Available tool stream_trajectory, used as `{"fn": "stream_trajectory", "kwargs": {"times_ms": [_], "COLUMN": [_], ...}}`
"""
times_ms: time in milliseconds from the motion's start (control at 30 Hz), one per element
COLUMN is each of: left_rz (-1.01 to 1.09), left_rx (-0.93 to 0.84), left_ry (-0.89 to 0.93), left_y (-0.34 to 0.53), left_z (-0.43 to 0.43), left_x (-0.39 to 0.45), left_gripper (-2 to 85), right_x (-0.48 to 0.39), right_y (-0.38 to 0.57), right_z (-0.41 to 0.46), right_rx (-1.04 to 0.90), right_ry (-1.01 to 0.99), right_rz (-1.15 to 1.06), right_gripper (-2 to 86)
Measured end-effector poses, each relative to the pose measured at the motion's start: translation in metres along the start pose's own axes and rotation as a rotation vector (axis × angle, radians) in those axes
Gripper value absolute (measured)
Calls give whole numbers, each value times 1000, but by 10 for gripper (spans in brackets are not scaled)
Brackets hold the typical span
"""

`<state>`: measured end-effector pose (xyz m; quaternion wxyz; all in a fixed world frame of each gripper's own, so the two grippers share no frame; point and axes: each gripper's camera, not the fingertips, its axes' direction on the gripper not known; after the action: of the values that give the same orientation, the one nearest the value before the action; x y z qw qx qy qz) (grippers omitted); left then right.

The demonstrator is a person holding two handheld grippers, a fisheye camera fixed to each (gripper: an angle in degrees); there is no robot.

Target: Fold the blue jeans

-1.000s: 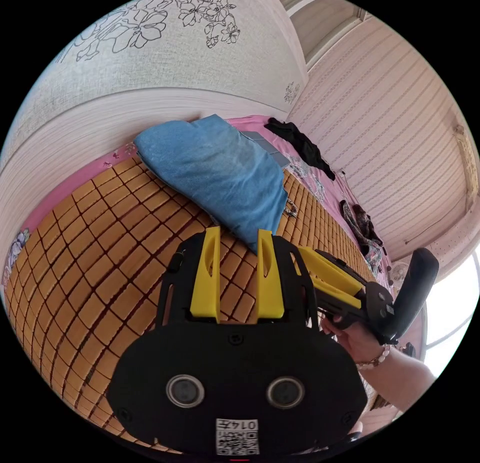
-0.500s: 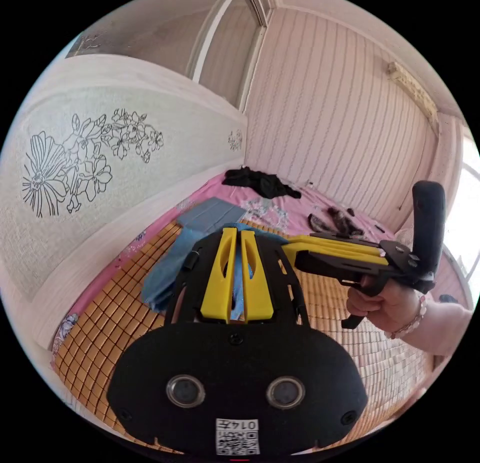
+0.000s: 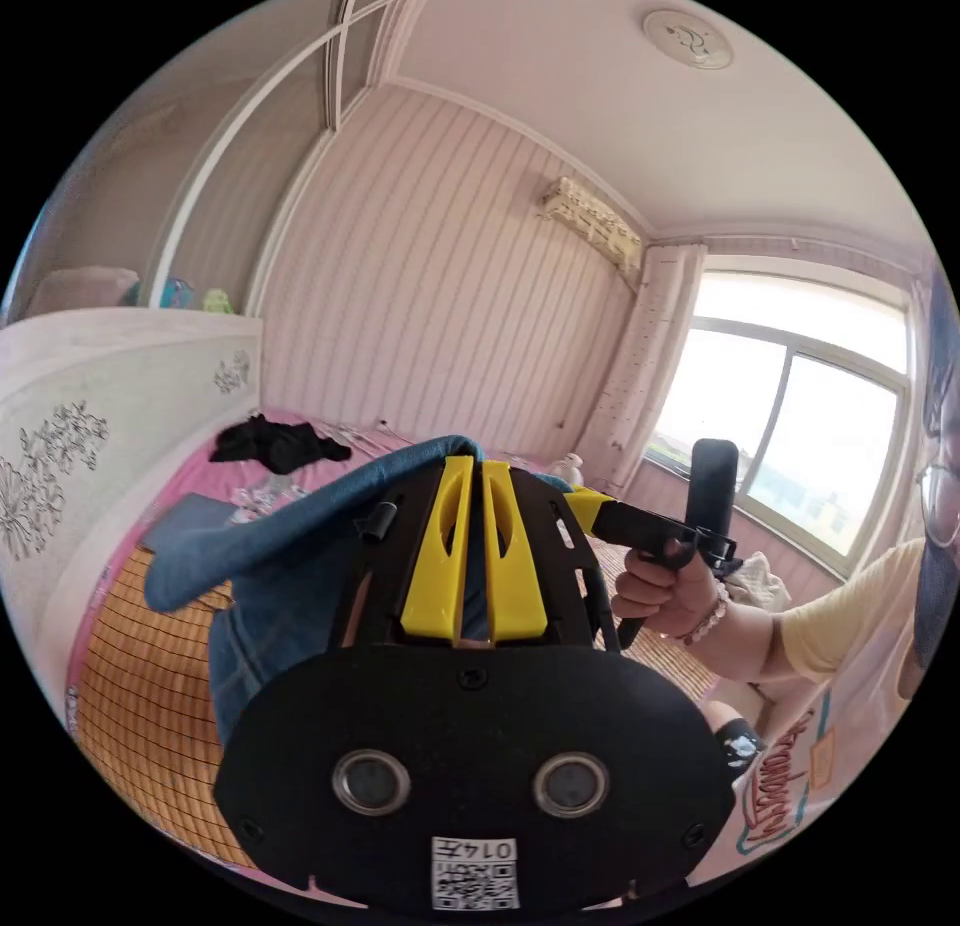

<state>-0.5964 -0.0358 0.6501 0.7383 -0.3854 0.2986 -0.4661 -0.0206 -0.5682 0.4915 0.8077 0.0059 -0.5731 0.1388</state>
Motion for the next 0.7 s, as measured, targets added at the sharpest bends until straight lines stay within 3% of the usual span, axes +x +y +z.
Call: {"fn": "stream_trajectory", "kwargs": {"times_ms": [133,200,300,467,700], "left_rz": [-168,-262,-362,-459,-380], "left_rx": [-193,-287,-390,-499,-412], "left_ry": [261,238,100,-213,-455], "left_y": [115,176,259,312,286], "left_z": [70,89,85,45,39], "left_x": [46,56,60,32,-12], "left_gripper": [23,28,35,53,93], "right_x": [27,43,32,20,48], "right_y": [126,221,295,309,253], "right_z": [-86,-125,-163,-154,-59], "right_rx": [-87,-309,-408,-547,-533], "right_ry": [264,472,527,704,474], "right_rz": [312,564,707,640,352], "right_gripper": [10,10,20,62,94]}}
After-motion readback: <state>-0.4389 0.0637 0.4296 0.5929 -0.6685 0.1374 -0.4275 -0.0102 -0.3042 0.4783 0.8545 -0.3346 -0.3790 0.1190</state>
